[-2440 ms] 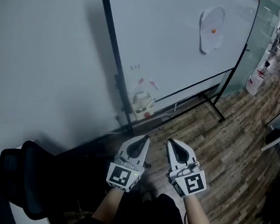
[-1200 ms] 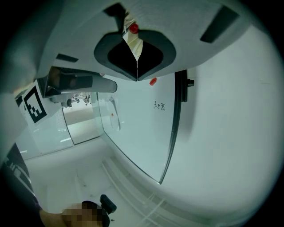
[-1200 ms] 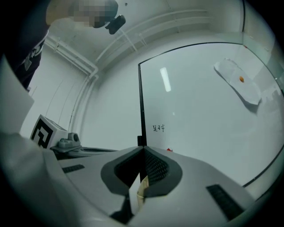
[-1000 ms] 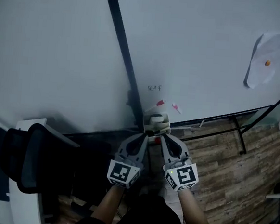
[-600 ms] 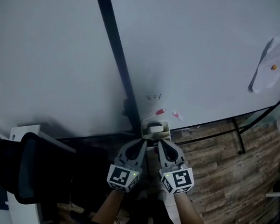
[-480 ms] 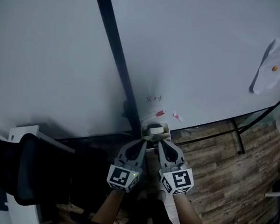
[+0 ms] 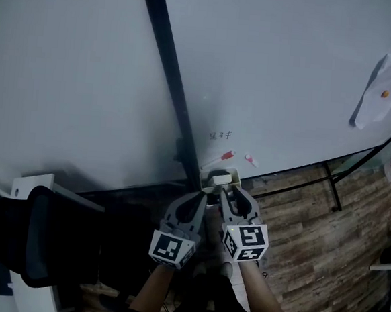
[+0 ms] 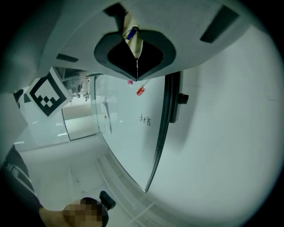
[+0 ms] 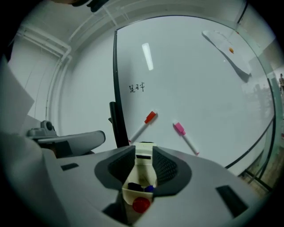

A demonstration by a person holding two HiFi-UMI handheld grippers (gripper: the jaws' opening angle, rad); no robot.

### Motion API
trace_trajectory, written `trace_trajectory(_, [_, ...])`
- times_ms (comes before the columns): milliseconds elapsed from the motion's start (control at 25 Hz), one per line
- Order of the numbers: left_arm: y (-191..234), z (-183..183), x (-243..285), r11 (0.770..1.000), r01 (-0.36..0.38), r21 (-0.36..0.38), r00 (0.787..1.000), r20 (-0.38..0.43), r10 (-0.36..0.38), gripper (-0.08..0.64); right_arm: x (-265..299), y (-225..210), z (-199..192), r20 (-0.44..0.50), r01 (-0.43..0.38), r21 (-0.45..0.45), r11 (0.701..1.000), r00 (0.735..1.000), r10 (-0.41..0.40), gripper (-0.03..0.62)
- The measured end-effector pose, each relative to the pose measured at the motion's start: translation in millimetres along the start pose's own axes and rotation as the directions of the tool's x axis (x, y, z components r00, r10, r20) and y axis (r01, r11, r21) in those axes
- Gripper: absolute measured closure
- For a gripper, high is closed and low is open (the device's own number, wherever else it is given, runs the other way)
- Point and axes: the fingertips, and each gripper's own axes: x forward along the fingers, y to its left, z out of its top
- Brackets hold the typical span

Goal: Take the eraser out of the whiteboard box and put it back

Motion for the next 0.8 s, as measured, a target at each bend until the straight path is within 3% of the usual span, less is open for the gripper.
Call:
trace_trajectory(160, [5, 5, -8, 1.000, -0.003, 0.020, 1.000, 0.018, 0.003, 0.554, 11, 0, -2, -0.052, 0.038, 0.005, 0.999, 0.998, -0.037, 0.422])
trace_trajectory(280, [7, 10, -15, 0.999, -0.008, 0.035, 1.000, 0.026, 0.007, 0.554, 20, 1, -4, -0.087, 0.061, 0.007, 0.998, 0.994, -0.060, 0.393])
trace_trajectory(600, [14, 20, -28, 1.000, -0.018, 0.009, 0.999, 0.035, 0.017, 0.554, 42, -1, -14, -0.177, 0.135, -0.010, 0.991, 0.975, -0.135, 0.364])
trace_trajectory(800, [23, 13, -32, 0.999, -0.029, 0.017, 0.999, 0.029, 0.029, 0.554, 47, -1, -14, -0.180, 0.157, -0.010, 0.988, 0.971, -0.156, 0.362])
